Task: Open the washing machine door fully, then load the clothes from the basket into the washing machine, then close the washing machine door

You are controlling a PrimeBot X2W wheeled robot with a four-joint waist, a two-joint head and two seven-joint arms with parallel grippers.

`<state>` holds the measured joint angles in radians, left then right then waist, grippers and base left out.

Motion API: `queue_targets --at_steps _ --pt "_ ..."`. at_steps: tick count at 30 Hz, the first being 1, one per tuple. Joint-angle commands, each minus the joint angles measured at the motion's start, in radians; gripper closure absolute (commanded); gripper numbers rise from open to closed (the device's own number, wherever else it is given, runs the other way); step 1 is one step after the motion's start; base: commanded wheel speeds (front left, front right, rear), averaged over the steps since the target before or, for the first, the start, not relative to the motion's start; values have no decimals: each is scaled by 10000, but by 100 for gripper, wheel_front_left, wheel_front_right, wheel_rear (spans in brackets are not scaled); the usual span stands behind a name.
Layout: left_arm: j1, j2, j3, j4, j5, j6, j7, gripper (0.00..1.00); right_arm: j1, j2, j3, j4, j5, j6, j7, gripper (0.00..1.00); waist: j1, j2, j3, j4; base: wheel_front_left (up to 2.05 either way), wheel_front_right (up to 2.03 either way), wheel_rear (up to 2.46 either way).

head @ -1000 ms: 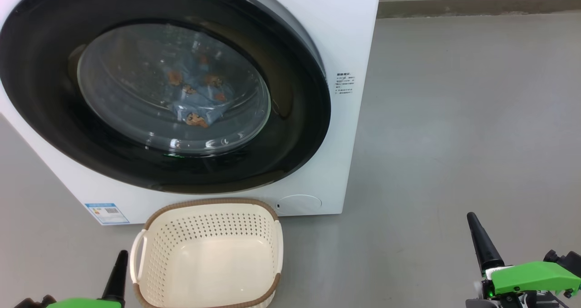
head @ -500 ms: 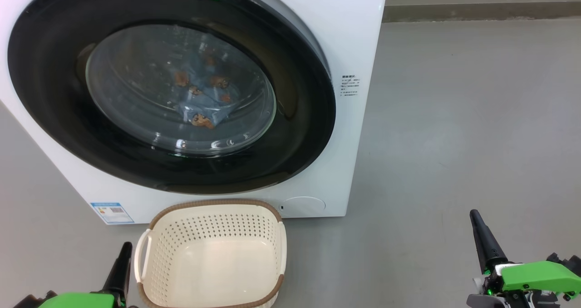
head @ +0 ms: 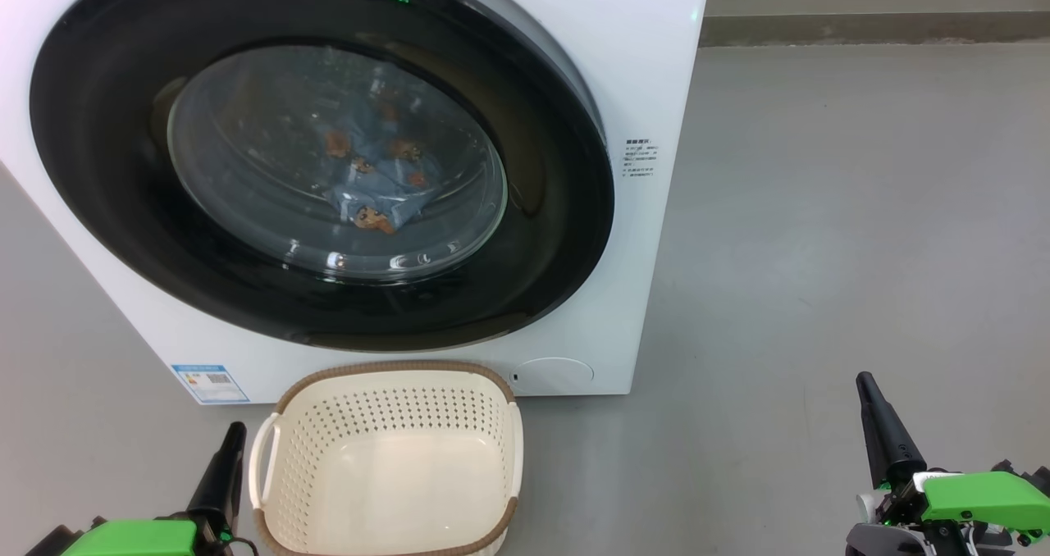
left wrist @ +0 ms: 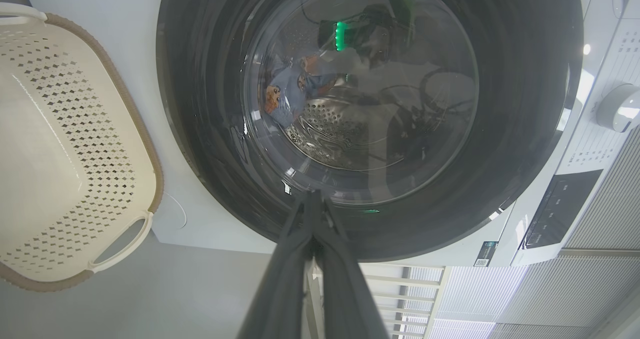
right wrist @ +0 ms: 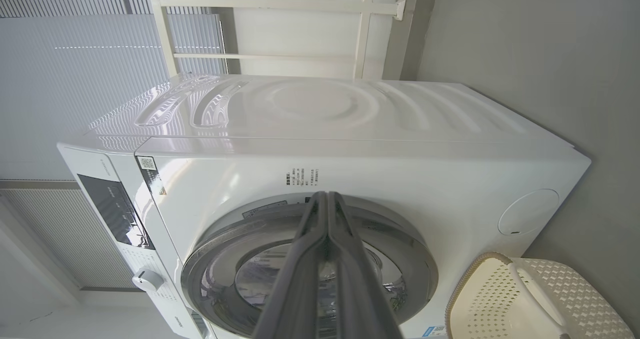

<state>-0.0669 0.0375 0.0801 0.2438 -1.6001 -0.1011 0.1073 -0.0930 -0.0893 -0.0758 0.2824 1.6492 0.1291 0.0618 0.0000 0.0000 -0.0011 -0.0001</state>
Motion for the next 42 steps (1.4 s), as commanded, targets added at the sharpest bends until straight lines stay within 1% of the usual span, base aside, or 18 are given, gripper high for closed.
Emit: queue_targets --at_steps 1,42 --pt "-433 128 356 -300 -74 32 62 100 -244 -42 186 -306 84 16 63 100 0 0 0 0 0 0 0" --pt "-433 128 356 -300 -74 32 62 100 -240 -90 252 -313 141 16 11 100 0 0 0 0 0 0 0"
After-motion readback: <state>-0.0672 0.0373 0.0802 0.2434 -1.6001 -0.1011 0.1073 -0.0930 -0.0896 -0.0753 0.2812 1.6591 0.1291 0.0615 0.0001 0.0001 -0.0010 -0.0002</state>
